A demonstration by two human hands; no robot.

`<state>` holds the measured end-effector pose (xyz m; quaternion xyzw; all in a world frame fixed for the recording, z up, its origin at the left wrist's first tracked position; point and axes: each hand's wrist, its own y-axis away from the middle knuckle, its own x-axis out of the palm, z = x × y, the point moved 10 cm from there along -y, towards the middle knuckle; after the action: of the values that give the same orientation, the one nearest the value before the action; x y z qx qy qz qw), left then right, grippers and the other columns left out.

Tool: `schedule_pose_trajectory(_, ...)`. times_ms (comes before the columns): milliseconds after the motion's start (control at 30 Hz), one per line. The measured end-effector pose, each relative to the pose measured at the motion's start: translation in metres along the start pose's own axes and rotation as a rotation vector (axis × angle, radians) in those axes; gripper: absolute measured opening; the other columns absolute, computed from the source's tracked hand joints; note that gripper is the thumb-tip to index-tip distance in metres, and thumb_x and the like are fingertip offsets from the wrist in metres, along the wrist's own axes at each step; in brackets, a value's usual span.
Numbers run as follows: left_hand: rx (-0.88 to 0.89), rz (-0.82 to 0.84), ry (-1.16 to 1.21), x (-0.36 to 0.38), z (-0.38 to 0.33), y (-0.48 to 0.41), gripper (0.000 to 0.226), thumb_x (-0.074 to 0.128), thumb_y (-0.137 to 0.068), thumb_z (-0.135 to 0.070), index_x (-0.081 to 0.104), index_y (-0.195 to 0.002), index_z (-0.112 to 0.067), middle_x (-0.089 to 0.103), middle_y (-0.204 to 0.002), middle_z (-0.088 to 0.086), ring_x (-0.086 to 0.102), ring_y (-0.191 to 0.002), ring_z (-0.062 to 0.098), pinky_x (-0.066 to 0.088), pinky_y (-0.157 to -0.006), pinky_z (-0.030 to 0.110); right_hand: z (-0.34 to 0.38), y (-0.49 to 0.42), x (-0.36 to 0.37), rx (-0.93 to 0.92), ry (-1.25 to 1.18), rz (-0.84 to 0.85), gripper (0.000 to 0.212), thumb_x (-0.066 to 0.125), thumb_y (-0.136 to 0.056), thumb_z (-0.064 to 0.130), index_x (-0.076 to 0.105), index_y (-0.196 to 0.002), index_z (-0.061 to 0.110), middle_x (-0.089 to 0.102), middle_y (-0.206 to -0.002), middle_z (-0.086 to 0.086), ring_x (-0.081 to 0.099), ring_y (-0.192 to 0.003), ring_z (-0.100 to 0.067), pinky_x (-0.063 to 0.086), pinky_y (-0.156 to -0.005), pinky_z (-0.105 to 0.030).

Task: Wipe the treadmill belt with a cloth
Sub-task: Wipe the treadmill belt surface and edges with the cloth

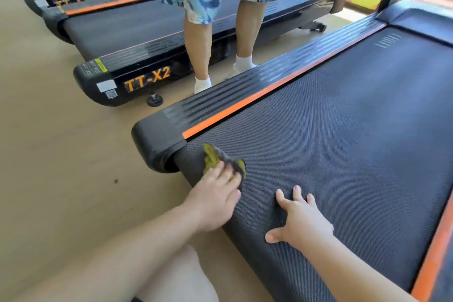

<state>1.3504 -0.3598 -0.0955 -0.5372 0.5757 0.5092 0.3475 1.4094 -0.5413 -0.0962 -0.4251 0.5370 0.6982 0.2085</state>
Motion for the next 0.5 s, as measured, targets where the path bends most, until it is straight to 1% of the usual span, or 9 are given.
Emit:
schedule_pose_trajectory(67, 0.178, 0.036, -0.101, -0.002, 0.0, 0.007, 0.068, 0.005, -0.101, -0.051, 0.014, -0.163, -0.023, 0.003, -0.171, 0.001, -0.008, -0.157, 0.023, -0.009, -0.126, 0.037, -0.001, 0.0, 0.001, -0.009, 0.005, -0.004, 0.121, 0.079, -0.066, 0.07, 0.0, -0.156, 0.051, -0.015, -0.166, 0.01, -0.011, -0.155, -0.027, 0.04, -0.103, -0.069)
schedule_pose_trajectory(100, 0.192, 0.022, -0.142, -0.006, 0.014, 0.0, 0.07, 0.003, -0.099, -0.05, 0.015, -0.163, -0.023, 0.004, -0.171, 0.003, -0.005, -0.157, 0.023, -0.006, -0.126, 0.037, -0.002, 0.0, 0.002, -0.014, -0.002, -0.01, 0.121, 0.079, -0.066, 0.07, 0.0, -0.156, 0.052, -0.016, -0.166, 0.01, -0.011, -0.155, -0.027, 0.039, -0.104, -0.069)
schedule_pose_trajectory(200, -0.037, -0.006, -0.101, -0.019, 0.056, -0.023, 0.06, 0.012, -0.107, -0.043, 0.014, -0.163, -0.023, -0.001, -0.171, 0.006, -0.004, -0.157, 0.022, -0.001, -0.127, 0.041, -0.002, 0.001, 0.001, -0.018, -0.01, -0.015, 0.12, 0.078, -0.067, 0.071, -0.001, -0.155, 0.052, -0.016, -0.167, 0.01, -0.011, -0.156, -0.027, 0.038, -0.106, -0.068)
schedule_pose_trajectory(267, -0.096, -0.041, 0.003, -0.016, 0.034, -0.024, 0.06, 0.014, -0.108, -0.043, 0.018, -0.163, -0.02, 0.0, -0.171, 0.005, -0.007, -0.157, 0.025, -0.005, -0.127, 0.042, -0.002, -0.001, 0.003, -0.02, -0.001, -0.005, 0.121, 0.078, -0.067, 0.072, -0.002, -0.155, 0.052, -0.017, -0.167, 0.009, -0.012, -0.155, -0.028, 0.037, -0.107, -0.068)
schedule_pose_trajectory(300, -0.052, -0.049, 0.022, -0.01, 0.011, -0.019, 0.06, 0.016, -0.107, -0.044, 0.021, -0.162, -0.02, 0.004, -0.171, 0.004, -0.007, -0.157, 0.025, -0.008, -0.126, 0.043, -0.003, -0.001, 0.003, -0.022, 0.003, -0.001, 0.121, 0.078, -0.067, 0.072, -0.003, -0.156, 0.051, -0.017, -0.167, 0.009, -0.012, -0.155, -0.028, 0.037, -0.107, -0.068)
schedule_pose_trajectory(367, 0.145, -0.052, -0.011, 0.001, -0.029, -0.003, 0.059, 0.022, -0.107, -0.043, 0.029, -0.16, -0.02, 0.015, -0.17, 0.001, 0.0, -0.157, 0.022, -0.009, -0.126, 0.044, -0.003, -0.001, 0.002, -0.013, 0.016, 0.006, 0.122, 0.078, -0.067, 0.072, -0.003, -0.156, 0.05, -0.016, -0.167, 0.008, -0.011, -0.156, -0.028, 0.037, -0.107, -0.069)
schedule_pose_trajectory(433, 0.282, -0.071, -0.056, -0.002, -0.034, 0.004, 0.056, 0.027, -0.106, -0.042, 0.039, -0.156, -0.02, 0.031, -0.165, -0.001, 0.014, -0.155, 0.019, -0.001, -0.127, 0.044, -0.001, 0.0, 0.0, -0.004, 0.037, -0.015, 0.124, 0.078, -0.067, 0.072, -0.005, -0.156, 0.048, -0.015, -0.168, 0.006, -0.01, -0.156, -0.029, 0.033, -0.107, -0.072)
schedule_pose_trajectory(467, 0.296, -0.112, -0.072, -0.009, -0.025, -0.002, 0.056, 0.027, -0.104, -0.042, 0.044, -0.153, -0.019, 0.04, -0.16, 0.001, 0.023, -0.152, 0.021, 0.005, -0.127, 0.044, 0.001, 0.002, -0.003, -0.005, 0.061, -0.04, 0.126, 0.078, -0.067, 0.072, -0.007, -0.157, 0.046, -0.014, -0.168, 0.003, -0.011, -0.156, -0.03, 0.03, -0.108, -0.074)
schedule_pose_trajectory(500, 0.254, -0.171, -0.098, -0.019, -0.01, -0.011, 0.055, 0.027, -0.104, -0.041, 0.047, -0.149, -0.018, 0.047, -0.154, 0.003, 0.032, -0.147, 0.025, 0.012, -0.126, 0.044, 0.003, 0.003, -0.007, -0.009, 0.091, -0.065, 0.13, 0.078, -0.067, 0.072, -0.012, -0.156, 0.044, -0.014, -0.168, 0.001, -0.012, -0.155, -0.032, 0.027, -0.108, -0.076)
